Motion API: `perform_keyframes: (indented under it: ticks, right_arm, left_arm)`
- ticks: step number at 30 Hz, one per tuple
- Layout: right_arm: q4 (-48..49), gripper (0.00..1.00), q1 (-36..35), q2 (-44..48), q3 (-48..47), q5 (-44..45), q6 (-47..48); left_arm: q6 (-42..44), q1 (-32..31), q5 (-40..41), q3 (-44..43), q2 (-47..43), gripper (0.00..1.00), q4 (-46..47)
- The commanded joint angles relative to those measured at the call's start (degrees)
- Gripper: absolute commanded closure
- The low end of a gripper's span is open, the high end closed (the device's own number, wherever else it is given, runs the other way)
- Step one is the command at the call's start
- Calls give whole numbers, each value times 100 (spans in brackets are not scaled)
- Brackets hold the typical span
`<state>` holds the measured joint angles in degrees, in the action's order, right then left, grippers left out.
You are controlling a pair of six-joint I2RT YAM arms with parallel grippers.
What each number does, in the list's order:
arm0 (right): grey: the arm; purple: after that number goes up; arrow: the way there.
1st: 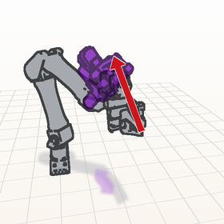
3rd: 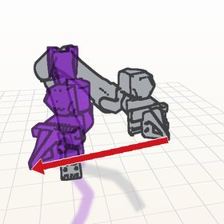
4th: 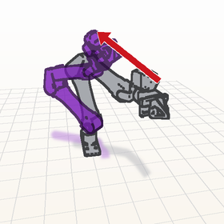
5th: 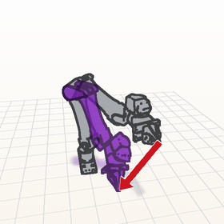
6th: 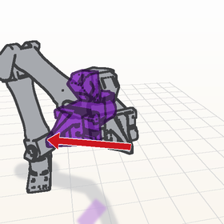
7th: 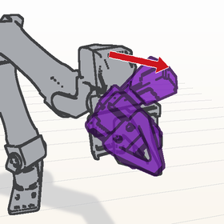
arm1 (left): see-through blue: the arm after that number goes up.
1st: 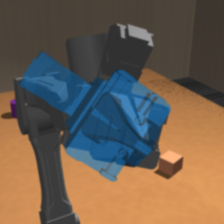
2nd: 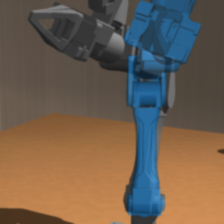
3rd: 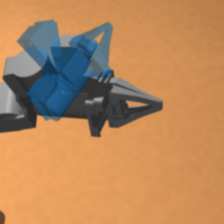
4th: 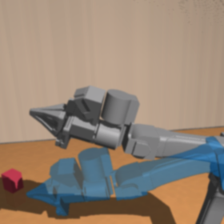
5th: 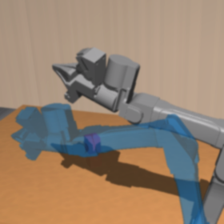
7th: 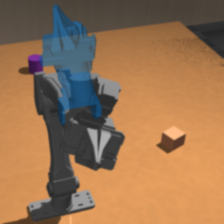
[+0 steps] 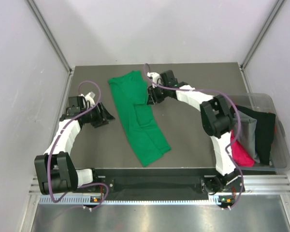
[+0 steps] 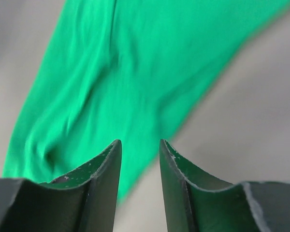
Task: Fold and stack the t-shirts
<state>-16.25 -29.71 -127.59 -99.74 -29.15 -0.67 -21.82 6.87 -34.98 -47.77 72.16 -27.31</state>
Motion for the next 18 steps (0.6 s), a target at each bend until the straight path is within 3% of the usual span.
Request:
perform_keyframes:
  ticks: [1,4,9,14,18]
  right_arm:
    - [-211,62,115,1575,761,-126,548]
    - [-422,63,115,2498,1798,-118,1278]
    - [-1072,65,115,3608,3467,-126,2428]
    - [-2213,61,106,4128,4093,-487,2887]
    - [-2374,60,106,4374,4375,-434,3002]
  left_arm:
    - [423,25,-9,-241,-176,39,-125]
    - [635,-89,-104,-504,-62,40,-598]
    - [688,-853,-115,-514,209,42,-987]
    - [223,-1564,-168,-224,597,45,-907]
    - [-373,-1803,-106,126,799,44,-838]
